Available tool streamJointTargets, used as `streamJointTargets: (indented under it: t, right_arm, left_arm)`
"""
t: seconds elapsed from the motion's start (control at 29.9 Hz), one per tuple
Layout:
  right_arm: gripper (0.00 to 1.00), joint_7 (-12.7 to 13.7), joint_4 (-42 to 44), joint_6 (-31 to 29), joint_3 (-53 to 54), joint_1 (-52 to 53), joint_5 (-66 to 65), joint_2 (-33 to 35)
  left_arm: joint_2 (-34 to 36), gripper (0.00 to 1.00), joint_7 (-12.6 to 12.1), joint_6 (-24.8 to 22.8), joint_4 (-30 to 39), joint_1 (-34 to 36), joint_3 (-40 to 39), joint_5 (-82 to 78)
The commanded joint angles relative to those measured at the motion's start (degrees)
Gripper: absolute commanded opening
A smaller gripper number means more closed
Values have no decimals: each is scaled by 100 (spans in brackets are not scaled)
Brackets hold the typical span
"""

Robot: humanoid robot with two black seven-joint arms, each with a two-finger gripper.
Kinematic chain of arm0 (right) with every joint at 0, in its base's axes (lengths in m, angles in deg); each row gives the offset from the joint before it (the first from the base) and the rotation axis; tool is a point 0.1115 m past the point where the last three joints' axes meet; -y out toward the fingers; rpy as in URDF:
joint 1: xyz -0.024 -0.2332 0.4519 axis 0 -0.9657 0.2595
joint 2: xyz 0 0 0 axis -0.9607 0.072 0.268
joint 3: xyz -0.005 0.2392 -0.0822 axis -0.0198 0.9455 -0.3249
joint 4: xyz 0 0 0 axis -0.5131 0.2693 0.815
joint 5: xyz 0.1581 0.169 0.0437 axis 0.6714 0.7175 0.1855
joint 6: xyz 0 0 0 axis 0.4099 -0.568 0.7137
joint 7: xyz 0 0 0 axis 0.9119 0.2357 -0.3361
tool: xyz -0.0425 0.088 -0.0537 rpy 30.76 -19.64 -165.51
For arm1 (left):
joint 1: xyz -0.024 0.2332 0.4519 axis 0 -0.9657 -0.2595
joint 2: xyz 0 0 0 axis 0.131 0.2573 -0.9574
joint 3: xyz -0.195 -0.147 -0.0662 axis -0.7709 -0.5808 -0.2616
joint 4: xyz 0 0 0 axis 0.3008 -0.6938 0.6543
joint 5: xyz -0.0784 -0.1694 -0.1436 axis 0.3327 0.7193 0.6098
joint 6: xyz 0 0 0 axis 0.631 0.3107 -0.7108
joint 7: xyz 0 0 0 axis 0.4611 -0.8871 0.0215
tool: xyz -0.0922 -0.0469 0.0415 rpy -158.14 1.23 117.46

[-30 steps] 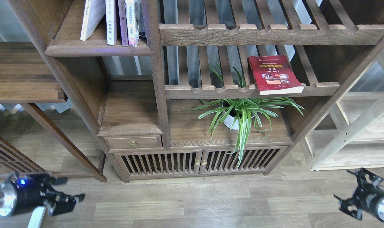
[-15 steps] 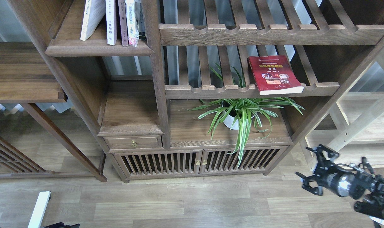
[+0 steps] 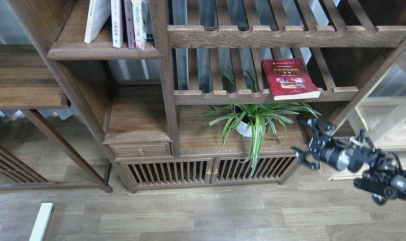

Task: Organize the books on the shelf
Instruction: 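Reach the right gripper to the red book on the middle shelf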

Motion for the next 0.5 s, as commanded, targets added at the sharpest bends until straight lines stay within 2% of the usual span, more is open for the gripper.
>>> streamJointTargets:
  t: [0.0, 0.47]
  right_arm:
    - [95, 0, 257, 0, -51, 287, 64, -27]
    - [97, 0, 1927, 0, -393, 463, -7, -1072]
  left_arm:
    - [-36, 89, 3, 85, -65, -20, 0, 8]
    - [-151, 89, 47, 174, -293, -29, 0, 78]
